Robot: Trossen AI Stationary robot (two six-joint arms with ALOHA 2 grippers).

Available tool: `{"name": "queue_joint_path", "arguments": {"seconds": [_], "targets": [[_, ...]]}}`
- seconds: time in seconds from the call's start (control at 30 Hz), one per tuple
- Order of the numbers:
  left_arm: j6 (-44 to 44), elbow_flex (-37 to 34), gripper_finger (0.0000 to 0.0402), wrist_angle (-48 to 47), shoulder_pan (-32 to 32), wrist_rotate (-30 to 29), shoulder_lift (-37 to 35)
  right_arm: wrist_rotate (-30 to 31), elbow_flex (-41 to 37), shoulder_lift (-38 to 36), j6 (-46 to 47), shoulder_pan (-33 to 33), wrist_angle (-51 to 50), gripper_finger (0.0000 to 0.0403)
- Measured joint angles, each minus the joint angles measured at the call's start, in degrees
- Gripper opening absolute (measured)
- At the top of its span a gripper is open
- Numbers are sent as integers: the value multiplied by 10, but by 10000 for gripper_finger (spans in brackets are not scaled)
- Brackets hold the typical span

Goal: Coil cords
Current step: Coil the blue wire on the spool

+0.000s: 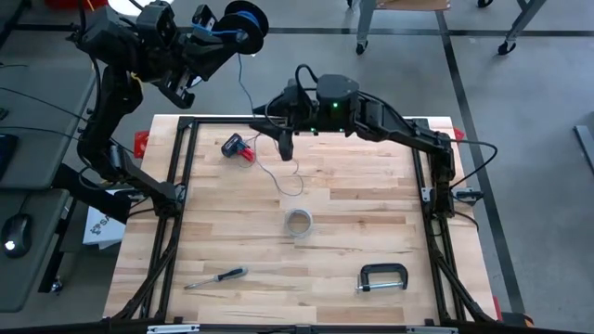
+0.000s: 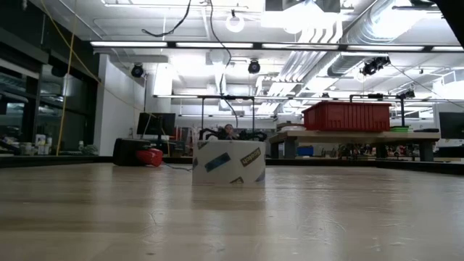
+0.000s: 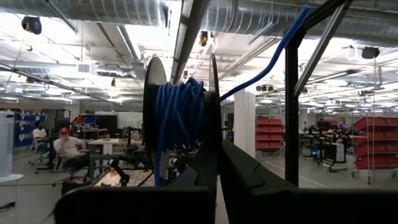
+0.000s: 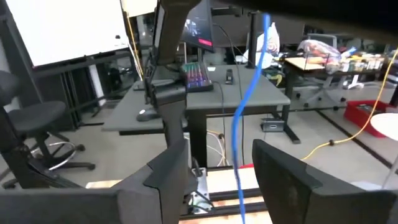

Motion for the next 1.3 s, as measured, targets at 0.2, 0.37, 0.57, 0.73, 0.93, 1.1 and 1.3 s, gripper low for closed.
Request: {"name": "queue_joint_path", "arguments": {"seconds": [0.2, 0.37, 0.57, 0.73, 0.93, 1.1, 1.3], "targets": [[0, 0, 1, 0, 0, -1, 0, -17, 0, 1, 0, 0, 0, 163], [0, 0, 1, 0, 0, -3, 0, -24, 0, 5, 0, 5, 11, 148], [0, 0, 1, 4, 0, -3, 0, -24, 0, 19, 0, 11, 24, 147], [0, 0, 1, 4, 0, -3, 0, -6, -1, 21, 0, 11, 23, 146], [-9, 0, 1, 4, 0, -3, 0, -12, -1, 19, 0, 15, 25, 128], [-9, 0, 1, 5, 0, -3, 0, -13, -1, 18, 0, 15, 21, 89], [-14, 0, 1, 4, 0, -2, 0, 0, -1, 15, 0, 15, 16, 83]]}}
